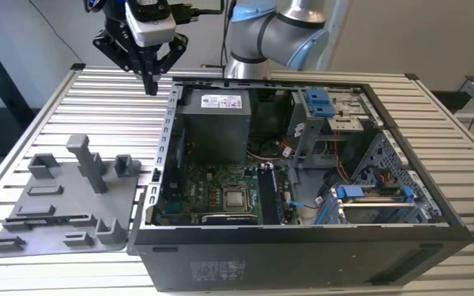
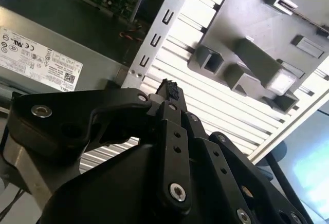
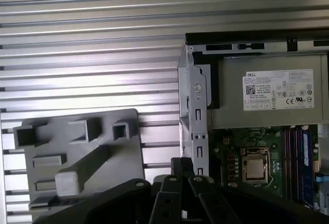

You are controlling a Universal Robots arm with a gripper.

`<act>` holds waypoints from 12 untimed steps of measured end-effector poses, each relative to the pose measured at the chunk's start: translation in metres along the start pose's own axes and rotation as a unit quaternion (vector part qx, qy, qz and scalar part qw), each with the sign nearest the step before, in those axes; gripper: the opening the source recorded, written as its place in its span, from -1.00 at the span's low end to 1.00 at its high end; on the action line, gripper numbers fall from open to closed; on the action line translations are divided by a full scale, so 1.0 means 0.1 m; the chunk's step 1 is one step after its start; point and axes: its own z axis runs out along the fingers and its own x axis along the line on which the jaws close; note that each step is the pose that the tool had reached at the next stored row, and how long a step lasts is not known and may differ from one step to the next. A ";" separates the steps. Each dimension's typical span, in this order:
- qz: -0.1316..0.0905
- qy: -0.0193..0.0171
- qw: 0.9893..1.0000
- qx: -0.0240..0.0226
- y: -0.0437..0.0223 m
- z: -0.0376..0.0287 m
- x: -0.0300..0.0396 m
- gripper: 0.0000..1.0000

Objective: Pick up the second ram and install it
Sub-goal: 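Reach for the second ram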

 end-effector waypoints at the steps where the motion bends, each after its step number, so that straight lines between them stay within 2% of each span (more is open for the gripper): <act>1: 0.000 0.000 1.000 0.000 -0.002 0.001 0.026 -0.79; 12: 0.000 0.000 1.000 0.000 -0.019 0.012 0.264 -0.79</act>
